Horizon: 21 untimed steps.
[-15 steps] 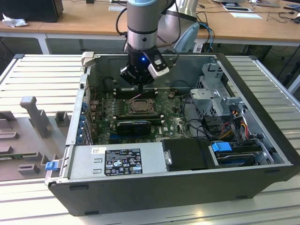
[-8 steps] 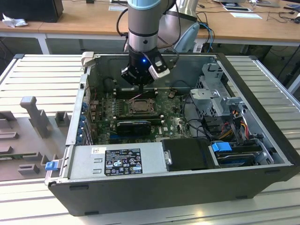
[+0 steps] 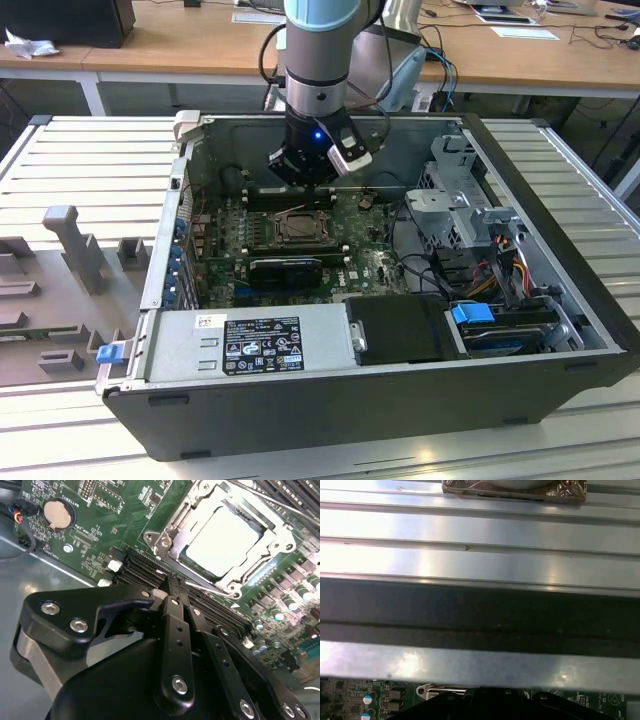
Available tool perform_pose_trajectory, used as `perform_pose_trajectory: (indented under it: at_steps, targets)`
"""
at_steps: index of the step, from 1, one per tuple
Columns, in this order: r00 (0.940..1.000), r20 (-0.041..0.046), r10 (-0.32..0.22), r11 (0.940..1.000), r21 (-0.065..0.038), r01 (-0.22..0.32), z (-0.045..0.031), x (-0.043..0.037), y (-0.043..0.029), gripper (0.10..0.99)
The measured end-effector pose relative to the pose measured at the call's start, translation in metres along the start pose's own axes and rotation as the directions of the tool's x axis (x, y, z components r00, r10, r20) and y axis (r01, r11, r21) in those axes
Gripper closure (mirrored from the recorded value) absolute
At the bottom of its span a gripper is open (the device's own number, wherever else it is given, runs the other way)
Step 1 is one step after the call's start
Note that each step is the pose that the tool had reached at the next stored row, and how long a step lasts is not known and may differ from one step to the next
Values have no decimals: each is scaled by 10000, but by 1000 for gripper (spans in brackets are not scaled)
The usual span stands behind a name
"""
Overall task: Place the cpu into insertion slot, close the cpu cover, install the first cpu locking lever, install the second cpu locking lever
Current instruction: 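Install the first cpu locking lever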
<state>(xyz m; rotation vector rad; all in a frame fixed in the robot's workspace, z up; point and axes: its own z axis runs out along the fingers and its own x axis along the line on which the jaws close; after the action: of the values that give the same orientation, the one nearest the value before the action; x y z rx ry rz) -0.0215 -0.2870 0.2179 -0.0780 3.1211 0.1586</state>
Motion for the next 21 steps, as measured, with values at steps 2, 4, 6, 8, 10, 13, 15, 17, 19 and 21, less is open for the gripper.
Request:
perform_pose_trajectory:
  at_steps: [2, 4, 6, 8, 10, 13, 15, 17, 19, 21]
  targets:
    - [10000, -1, 0, 10000, 29, 0, 19, -3, -2, 980]
    - [10000, -5, 0, 9999, 108, 1, 30, -4, -3, 980]
    - [10000, -12, -2, 9998, 222, 3, 42, -5, -5, 980]
    - [10000, -17, -5, 9995, 327, 6, 66, -19, -4, 980]
    - [10000, -17, -4, 9994, 334, 4, 83, -32, 0, 980]
    - [10000, -16, -5, 9994, 334, 5, 105, -37, 8, 980]
    - [10000, -18, -5, 9994, 337, 6, 117, -36, 8, 980]
    - [10000, -18, -4, 9994, 338, 5, 121, -36, 8, 980]
    - [10000, -18, -4, 9994, 355, 5, 126, -36, 8, 980]
    - [10000, -20, -4, 9993, 377, 5, 128, -36, 7, 980]
